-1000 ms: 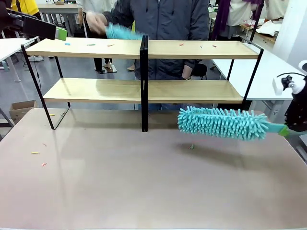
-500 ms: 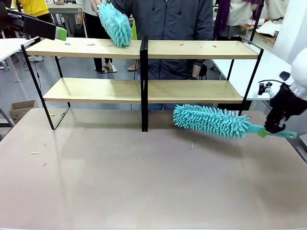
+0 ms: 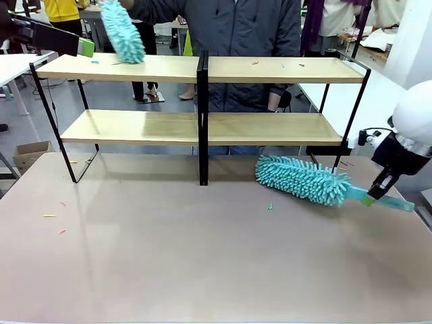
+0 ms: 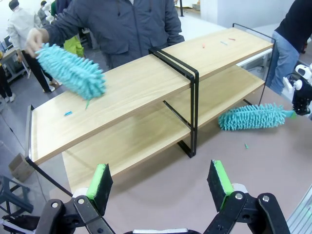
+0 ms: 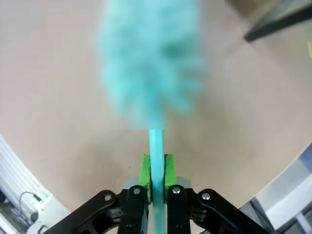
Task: Clean the shelves.
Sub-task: Clean a randomly selected level of the Shelf with the Duster.
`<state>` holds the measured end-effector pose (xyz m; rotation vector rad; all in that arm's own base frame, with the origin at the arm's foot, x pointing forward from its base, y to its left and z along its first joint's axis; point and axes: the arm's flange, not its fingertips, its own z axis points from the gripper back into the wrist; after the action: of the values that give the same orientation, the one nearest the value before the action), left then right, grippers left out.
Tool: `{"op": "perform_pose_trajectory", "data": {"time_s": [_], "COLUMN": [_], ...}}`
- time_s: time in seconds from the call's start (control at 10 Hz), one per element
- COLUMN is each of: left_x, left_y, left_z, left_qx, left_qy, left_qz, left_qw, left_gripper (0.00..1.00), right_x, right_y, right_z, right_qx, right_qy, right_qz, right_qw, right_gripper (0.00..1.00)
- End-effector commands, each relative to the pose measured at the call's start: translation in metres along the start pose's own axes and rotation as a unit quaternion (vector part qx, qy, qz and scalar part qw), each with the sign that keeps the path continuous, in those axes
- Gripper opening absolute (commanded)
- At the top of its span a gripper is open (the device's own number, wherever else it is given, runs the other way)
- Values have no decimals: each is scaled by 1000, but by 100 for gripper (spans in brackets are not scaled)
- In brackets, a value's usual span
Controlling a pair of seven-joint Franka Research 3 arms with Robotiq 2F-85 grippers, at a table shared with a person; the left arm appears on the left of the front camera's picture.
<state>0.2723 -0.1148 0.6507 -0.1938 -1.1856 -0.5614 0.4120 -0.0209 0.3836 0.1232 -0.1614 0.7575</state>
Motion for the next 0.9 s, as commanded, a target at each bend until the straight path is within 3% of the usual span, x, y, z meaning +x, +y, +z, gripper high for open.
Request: {"op": "perform_pose_trajectory", "data": {"time_s": [0.0, 0.1, 0.2, 0.3, 0.4, 0.5, 0.8], "left_x": [-1, -1, -1, -1, -1, -1, -1], "left_y": [0, 0, 0, 0, 0, 0, 0], "left_z": [0, 0, 0, 0, 0, 0, 0], "left_qx": [-1, -1, -1, -1, -1, -1, -1], "left_qy": [-2, -2, -2, -2, -2, -2, -2], "left_qz": [2, 2, 2, 2, 2, 2, 2], "left_qw": [1000, 1000, 1000, 1000, 1000, 1000, 1000], "left_gripper": [100, 100, 100, 100, 100, 100, 100], "right_x": [-6, -12, -20, -23, -20, -7, -7], "right_y": [24, 32, 42, 52, 64, 21, 21], "right_z": [8, 9, 7, 6, 10, 12, 12], "right_qx": [-49, -77, -95, -93, -69, -86, -86], "right_qy": [14, 22, 63, 87, 76, 42, 42], "right_qz": [-92, -143, -186, -187, -142, -166, -166], "right_qw": [994, 986, 976, 974, 984, 981, 981], "right_gripper": [12, 12, 12, 12, 12, 12, 12]}}
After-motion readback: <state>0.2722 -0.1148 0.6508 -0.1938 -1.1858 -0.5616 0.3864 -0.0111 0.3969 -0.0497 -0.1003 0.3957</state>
